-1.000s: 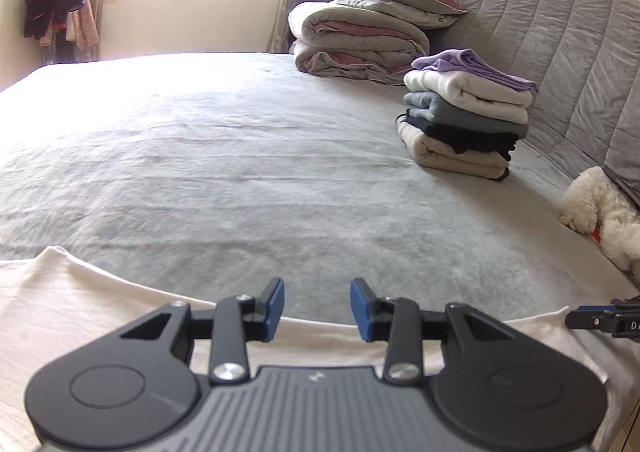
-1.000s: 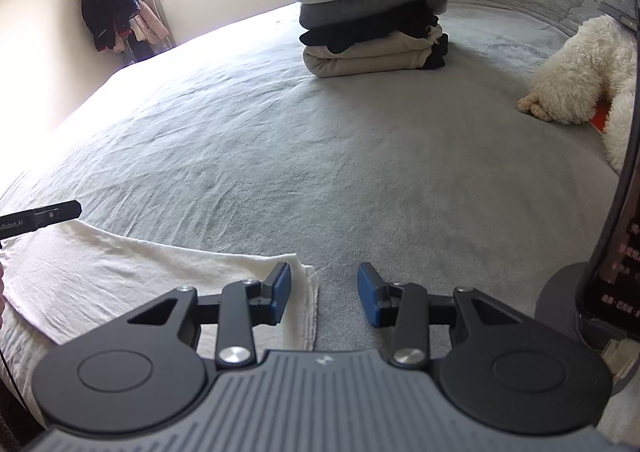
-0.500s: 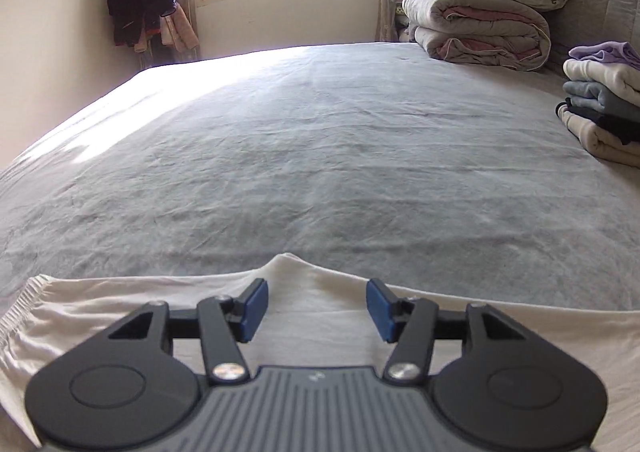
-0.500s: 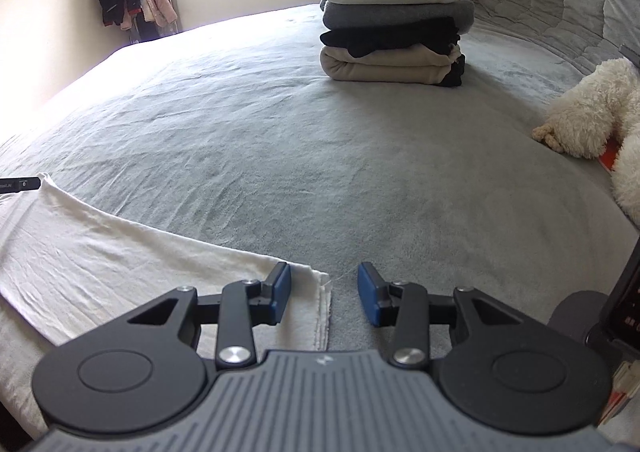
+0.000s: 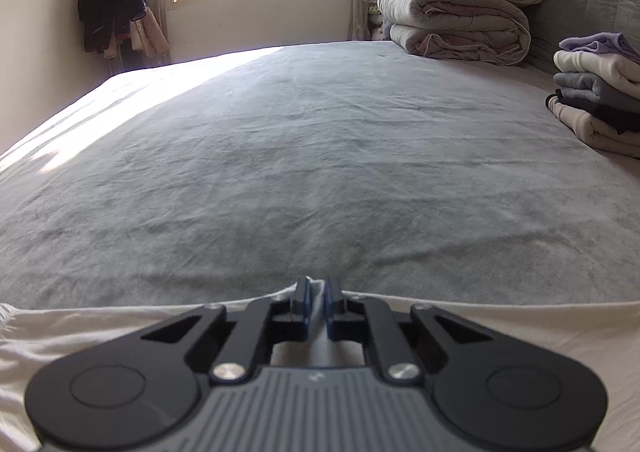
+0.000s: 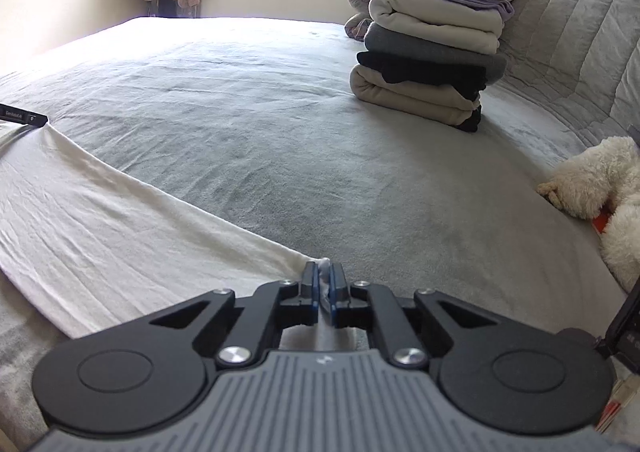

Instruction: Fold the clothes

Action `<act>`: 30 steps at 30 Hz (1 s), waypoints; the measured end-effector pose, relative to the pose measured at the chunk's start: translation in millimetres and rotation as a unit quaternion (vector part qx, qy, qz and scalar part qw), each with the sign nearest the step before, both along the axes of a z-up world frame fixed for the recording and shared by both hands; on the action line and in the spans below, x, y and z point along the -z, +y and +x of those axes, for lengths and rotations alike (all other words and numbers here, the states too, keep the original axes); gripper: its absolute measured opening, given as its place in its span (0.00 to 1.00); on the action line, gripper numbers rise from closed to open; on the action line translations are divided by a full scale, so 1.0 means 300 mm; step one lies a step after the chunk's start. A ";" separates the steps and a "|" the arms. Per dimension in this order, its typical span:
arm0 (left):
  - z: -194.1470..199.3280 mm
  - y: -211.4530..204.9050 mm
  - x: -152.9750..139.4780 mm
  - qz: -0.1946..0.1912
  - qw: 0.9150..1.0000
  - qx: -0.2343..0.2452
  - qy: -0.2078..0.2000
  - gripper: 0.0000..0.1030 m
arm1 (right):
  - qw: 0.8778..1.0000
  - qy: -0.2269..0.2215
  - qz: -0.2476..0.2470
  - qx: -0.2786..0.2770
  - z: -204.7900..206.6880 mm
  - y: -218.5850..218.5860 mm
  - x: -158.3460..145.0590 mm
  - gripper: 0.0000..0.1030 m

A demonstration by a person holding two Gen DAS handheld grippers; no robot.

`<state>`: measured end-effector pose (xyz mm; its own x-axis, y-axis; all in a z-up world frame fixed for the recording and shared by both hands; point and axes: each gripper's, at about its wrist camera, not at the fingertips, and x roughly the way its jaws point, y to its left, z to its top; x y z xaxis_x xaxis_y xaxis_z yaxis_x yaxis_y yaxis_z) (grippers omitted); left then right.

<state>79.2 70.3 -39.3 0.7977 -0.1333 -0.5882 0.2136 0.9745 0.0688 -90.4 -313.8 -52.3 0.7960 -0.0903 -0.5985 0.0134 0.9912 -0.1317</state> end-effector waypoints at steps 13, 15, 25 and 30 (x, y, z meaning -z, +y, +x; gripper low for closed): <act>0.002 0.034 -0.008 -0.045 0.997 -0.052 -0.044 0.03 | 0.994 -0.058 -0.081 0.036 -0.027 0.043 -0.043 0.04; 0.018 0.021 0.010 -0.034 0.998 -0.052 -0.030 0.04 | 0.996 -0.039 -0.073 0.039 -0.011 0.034 -0.017 0.04; 0.020 0.025 0.012 -0.030 0.998 -0.061 -0.019 0.40 | 0.999 -0.022 -0.020 0.042 0.015 -0.005 0.010 0.14; -0.007 0.037 -0.035 -0.072 0.996 -0.051 -0.023 0.55 | 0.994 -0.037 0.051 0.091 -0.020 -0.084 -0.094 0.40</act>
